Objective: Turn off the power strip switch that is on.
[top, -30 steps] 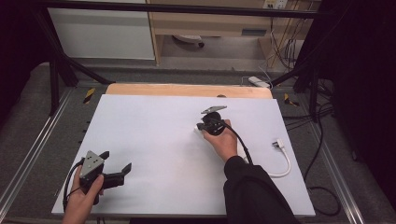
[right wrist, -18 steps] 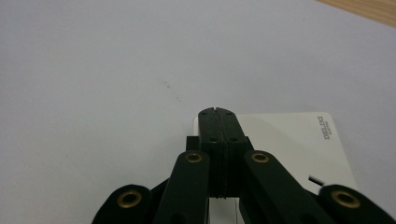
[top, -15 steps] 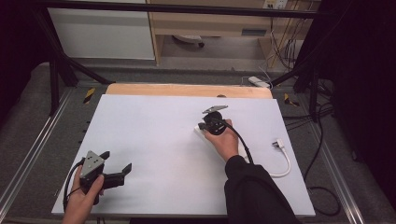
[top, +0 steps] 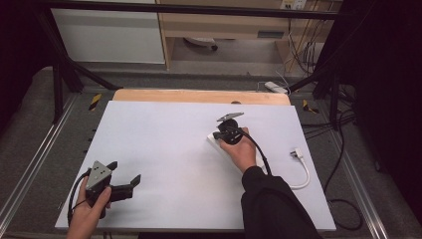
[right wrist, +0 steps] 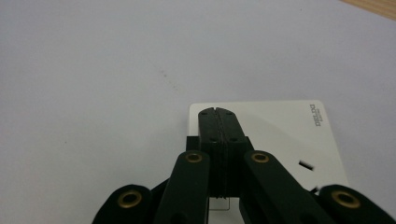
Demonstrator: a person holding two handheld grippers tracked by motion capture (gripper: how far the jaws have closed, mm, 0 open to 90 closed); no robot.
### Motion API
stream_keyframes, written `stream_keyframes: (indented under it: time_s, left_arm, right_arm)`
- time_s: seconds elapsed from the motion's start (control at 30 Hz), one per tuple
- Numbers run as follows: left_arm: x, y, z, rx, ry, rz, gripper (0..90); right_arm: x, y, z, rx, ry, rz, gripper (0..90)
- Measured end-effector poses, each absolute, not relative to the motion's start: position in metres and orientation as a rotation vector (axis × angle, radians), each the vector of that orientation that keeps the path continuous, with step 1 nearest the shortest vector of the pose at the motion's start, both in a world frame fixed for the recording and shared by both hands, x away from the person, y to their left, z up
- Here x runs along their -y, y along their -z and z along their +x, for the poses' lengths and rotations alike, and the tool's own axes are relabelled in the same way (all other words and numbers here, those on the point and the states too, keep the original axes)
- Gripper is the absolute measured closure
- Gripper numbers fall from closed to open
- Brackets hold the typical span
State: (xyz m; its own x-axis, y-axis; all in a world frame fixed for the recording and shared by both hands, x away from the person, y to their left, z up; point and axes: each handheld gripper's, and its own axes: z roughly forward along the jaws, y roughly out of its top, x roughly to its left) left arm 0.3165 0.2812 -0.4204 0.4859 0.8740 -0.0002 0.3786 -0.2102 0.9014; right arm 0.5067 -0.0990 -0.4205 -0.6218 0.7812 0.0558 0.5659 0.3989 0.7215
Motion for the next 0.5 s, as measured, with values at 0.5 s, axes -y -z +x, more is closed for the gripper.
stream_keyframes:
  time_s: [0.5]
  left_arm:
    - [-0.2803, 0.4206, 0.3164, -1.051, -0.661, 1.802, 5.3]
  right_arm:
    - [0.0977, 0.422, 0.5041, -2.388, -1.031, 1.166, 90.0]
